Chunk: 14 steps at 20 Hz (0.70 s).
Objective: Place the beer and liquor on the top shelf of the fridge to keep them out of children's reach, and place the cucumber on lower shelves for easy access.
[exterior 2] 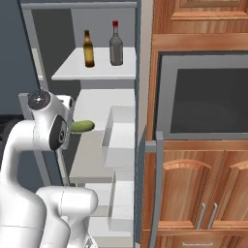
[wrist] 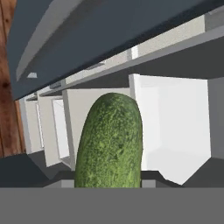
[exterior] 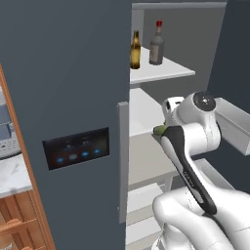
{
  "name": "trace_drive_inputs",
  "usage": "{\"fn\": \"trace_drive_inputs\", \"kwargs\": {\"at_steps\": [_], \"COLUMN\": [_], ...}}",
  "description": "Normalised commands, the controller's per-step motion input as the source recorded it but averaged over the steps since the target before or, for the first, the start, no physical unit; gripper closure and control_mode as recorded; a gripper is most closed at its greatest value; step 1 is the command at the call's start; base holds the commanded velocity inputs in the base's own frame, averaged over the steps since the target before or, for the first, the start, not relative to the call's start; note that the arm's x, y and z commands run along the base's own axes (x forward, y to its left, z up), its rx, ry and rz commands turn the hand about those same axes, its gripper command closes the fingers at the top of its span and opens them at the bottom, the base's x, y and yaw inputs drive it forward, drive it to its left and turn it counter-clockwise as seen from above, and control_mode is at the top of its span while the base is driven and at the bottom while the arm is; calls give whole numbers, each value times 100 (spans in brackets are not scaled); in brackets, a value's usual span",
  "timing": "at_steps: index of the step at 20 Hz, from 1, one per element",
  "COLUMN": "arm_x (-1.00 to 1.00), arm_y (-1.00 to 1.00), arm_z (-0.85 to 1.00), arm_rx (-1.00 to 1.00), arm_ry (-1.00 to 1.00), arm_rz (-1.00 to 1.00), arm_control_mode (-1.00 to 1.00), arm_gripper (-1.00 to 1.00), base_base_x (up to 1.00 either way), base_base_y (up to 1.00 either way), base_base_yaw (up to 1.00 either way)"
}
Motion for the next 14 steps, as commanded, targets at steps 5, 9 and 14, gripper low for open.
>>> {"fn": "trace_drive_inputs", "kwargs": {"at_steps": [5,9,14], "arm_x": [54,56,55], "arm_y": [0,0,0], "arm_z": [-12,-4,-10], "arm_rx": [1,0,0], "arm_ry": [0,0,0], "arm_rz": [5,4,5], "arm_control_mode": [-100,-100,-100], "arm_gripper": [100,100,100], "base_base_x": [0,0,0], "base_base_y": [0,0,0], "base_base_yaw": [0,0,0]}}
